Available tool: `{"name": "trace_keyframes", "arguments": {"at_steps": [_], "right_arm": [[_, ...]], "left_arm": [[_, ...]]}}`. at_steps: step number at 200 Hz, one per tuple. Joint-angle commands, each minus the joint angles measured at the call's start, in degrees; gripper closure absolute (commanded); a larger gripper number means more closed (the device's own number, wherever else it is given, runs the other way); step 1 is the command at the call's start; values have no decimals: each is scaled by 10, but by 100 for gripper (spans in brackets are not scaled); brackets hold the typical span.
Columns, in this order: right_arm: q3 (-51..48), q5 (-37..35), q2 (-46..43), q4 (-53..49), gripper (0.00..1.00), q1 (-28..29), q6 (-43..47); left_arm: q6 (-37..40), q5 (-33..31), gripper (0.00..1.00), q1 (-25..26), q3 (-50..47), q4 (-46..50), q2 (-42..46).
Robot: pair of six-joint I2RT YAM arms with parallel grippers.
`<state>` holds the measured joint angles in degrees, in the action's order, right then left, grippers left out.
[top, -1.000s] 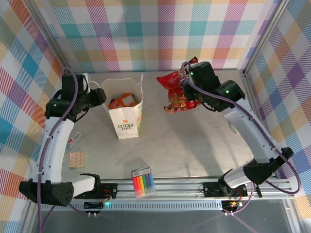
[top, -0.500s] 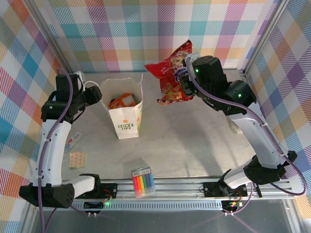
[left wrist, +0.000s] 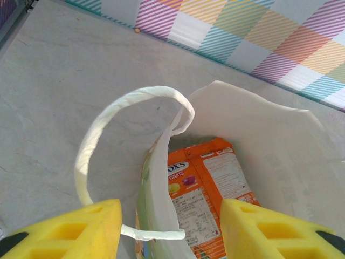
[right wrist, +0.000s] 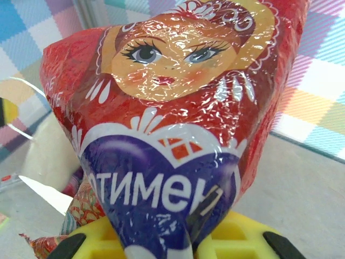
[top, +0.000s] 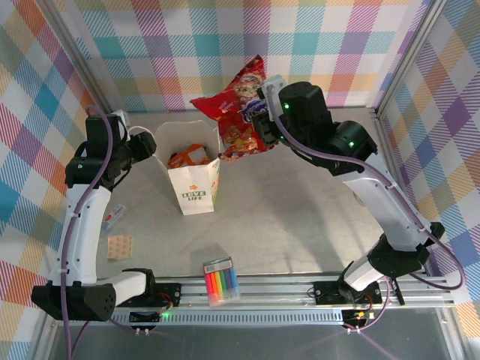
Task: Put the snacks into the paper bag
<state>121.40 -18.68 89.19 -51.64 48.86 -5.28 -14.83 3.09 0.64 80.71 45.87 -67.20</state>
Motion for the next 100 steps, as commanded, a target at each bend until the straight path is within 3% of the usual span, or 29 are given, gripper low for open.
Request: {"name": "trace_keyframes", "arguments": {"at_steps": [1,100], "right_arm": [[35,38,-6,146,100,10,-12],[59,111,59,247,100,39,-37]], "left_arm": [[-10,10,49,-11,-11,-24,14],[-33,19,49,-20,-48,-52,30]]}}
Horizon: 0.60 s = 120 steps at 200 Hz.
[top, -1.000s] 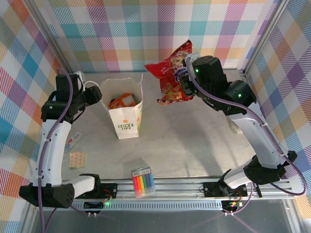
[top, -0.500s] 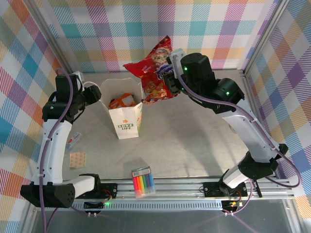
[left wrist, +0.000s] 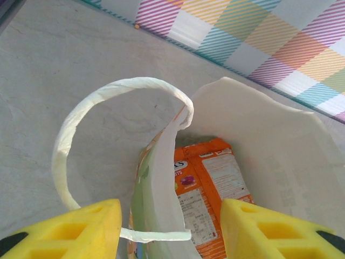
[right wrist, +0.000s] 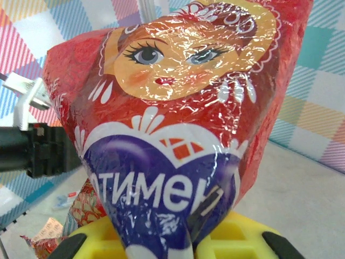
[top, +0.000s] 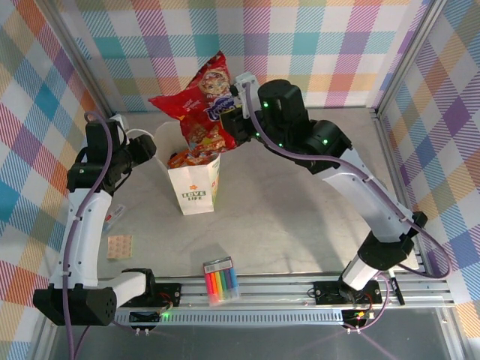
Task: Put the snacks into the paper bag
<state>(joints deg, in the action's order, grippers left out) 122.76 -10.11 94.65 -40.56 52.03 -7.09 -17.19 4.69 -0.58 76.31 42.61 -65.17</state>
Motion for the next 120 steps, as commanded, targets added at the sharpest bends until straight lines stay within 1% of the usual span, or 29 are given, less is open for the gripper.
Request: {"name": "trace_keyframes", "arguments": {"at_steps": [1,48,78,120], "right_arm": [[47,25,5,136,100,8,-19],[66,41,51,173,100,13,-35],[93,39,81,172,100,14,-39],[112,-4,109,166,100,15,-23]], "left_arm": [[-9,3,49,-7,-4,-19,10],[-13,7,48,-14,-11,-26,16],[-23,12,48,-24,-19,-27,22],[-51,78,48,-58,-48,-57,33]]}}
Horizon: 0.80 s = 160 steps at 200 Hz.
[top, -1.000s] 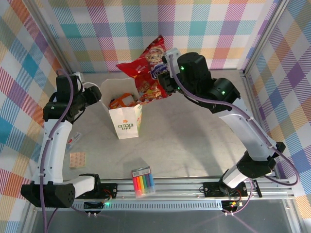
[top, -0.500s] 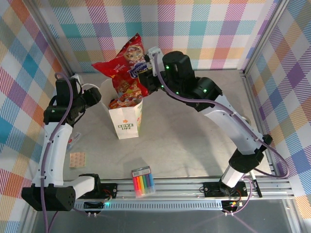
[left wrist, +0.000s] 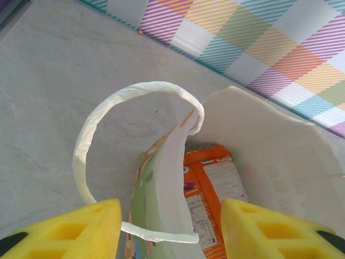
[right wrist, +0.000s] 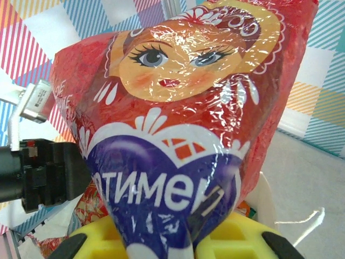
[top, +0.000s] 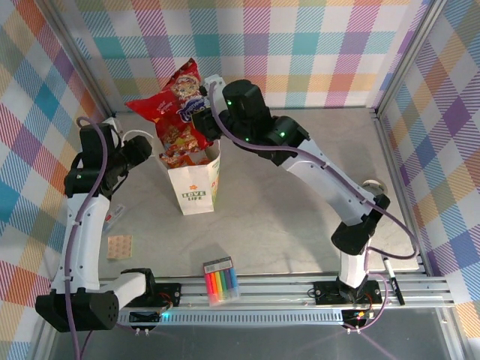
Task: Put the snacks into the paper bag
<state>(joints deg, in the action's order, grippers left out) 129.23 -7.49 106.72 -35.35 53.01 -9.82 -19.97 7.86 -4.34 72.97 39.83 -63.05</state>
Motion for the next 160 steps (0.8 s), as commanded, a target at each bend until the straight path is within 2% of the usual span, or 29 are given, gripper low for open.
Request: {"name": "trace_keyframes", "arguments": {"at_steps": [1,93,160], "right_arm": [[47,-33,-11,114,100,5,5],[72,-134,59,140,100,5,50],[76,-155,72,111,100,5,70]], "left_arm": [[-23,47,48,-21,-15,-30,11],[-27,90,48,-33,-20,-44,-1],[-29,97,48,-38,-15,-47,-9]]}}
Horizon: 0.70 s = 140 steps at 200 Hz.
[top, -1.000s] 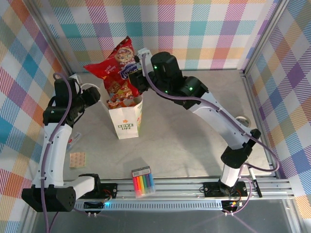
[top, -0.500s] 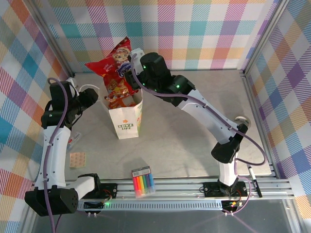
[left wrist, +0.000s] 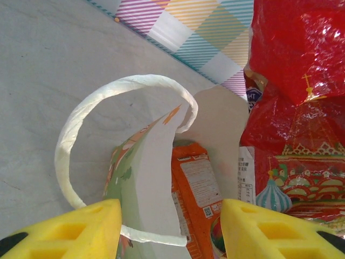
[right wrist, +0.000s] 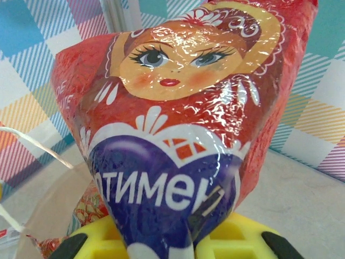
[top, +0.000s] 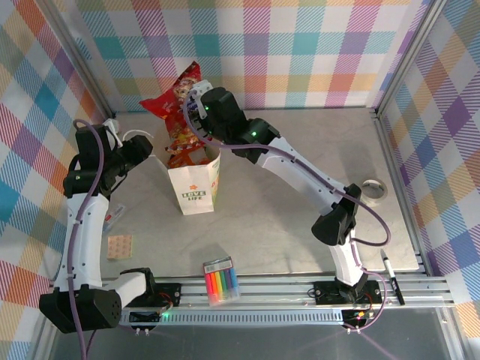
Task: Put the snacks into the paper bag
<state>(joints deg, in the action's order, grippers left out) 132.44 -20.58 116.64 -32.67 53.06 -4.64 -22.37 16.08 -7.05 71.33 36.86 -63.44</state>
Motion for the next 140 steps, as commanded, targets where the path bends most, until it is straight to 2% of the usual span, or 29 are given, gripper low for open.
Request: {"name": "trace_keyframes", "arguments": {"at_steps": [1,31,88,140], "right_arm": [[44,-24,-27,84,100,5,18],[26,-29,-40,68,100,6,20],[-90,-27,-114,95,100,7,9],[-118,-5,-136,93,100,9,5]], "left_arm": [[-5,15,49,-11,1,-17,-5],[-7,16,49,-13,0,-18,-7],[-10,12,49,-22,2,-14,-12],[-15,12,49,-23,1,-17,-20]]}}
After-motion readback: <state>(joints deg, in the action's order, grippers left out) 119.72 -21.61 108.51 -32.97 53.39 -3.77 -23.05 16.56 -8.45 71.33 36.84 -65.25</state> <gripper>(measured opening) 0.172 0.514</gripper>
